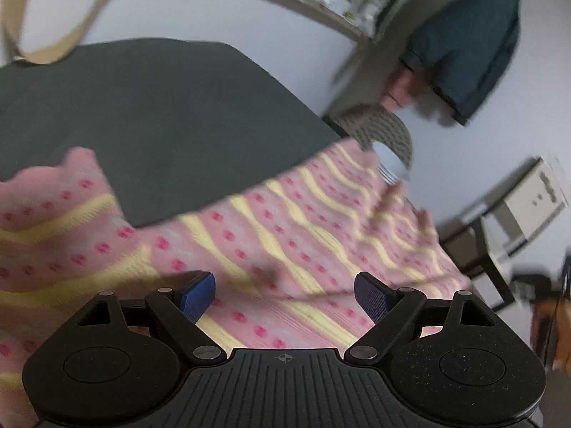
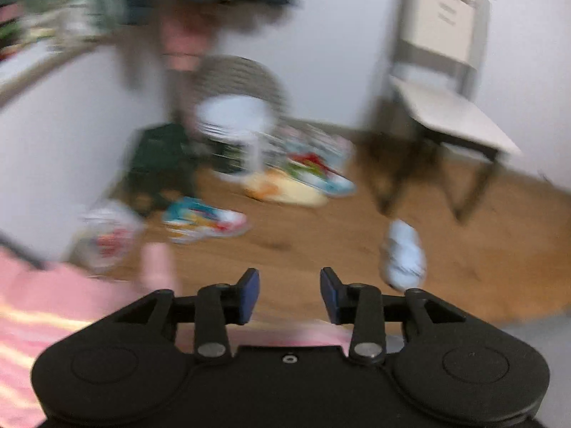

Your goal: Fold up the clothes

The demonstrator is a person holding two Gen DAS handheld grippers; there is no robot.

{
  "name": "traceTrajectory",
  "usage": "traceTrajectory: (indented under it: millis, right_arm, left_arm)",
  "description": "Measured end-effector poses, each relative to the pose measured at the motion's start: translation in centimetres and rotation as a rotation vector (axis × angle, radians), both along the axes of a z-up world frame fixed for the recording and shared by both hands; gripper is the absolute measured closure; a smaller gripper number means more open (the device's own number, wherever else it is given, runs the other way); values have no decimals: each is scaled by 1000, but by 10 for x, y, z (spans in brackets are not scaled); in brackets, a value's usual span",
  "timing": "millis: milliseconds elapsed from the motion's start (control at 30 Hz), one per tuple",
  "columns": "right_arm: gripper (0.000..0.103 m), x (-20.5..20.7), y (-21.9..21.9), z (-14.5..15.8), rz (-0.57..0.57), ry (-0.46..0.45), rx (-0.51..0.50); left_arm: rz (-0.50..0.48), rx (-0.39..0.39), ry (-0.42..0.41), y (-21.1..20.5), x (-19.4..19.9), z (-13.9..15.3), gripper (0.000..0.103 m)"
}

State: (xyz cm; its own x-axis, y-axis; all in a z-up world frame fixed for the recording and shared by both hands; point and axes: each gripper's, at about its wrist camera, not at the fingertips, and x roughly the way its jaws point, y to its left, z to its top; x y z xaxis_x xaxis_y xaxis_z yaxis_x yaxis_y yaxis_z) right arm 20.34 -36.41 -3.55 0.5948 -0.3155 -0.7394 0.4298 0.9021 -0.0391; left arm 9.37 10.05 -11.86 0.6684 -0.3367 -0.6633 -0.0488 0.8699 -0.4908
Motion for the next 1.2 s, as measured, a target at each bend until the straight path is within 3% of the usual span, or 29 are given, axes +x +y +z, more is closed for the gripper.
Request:
traceTrajectory:
  millis: [33, 67, 167, 233, 300, 400, 500, 633, 800, 867, 933, 1067, 1200]
  right_arm:
    - [46, 9, 21, 10, 54, -12, 24]
    - [44, 20, 51, 21, 123, -25, 70]
    - [44, 50, 137, 39, 310, -14, 211]
    - [45, 67, 189, 42, 403, 20, 252]
    - [47, 83, 237, 37, 468, 63, 246]
    - [60, 111, 298, 22, 526, 137, 236]
    - [67, 130, 334, 4, 490, 205, 161]
    - [69, 149, 351, -22, 429, 257, 79]
    - [71, 155, 353, -42, 372, 287, -4]
    - [91, 153, 348, -40, 389, 282, -18]
    - [98, 148, 336, -35, 410, 268, 2]
    - [98, 115, 284, -18, 349, 159, 163]
    - [98, 62, 219, -22, 200, 62, 345]
  left_arm:
    - [-24, 17, -9, -5, -1, 1, 17]
    - [-46, 36, -16, -9, -1, 2, 17]
    - [-146, 102, -28, -22, -3, 3, 17]
    - [-236, 133, -24, -31, -5, -1, 17]
    - [-306, 155, -21, -38, -7, -5, 17]
    - [-375, 144, -10, -46, -6, -9, 17]
    - [-427, 122, -23, -49, -5, -10, 17]
    - [-502, 198, -69, -59, -15, -12, 16]
    - [-567, 254, -102, -68, -18, -9, 8]
    - [-581, 263, -108, -68, -19, -8, 7]
    - [-579, 254, -102, -66, -18, -7, 7]
    - [-569, 236, -79, -63, -16, -6, 7]
    - [-584, 262, -70, -64, -16, -6, 7]
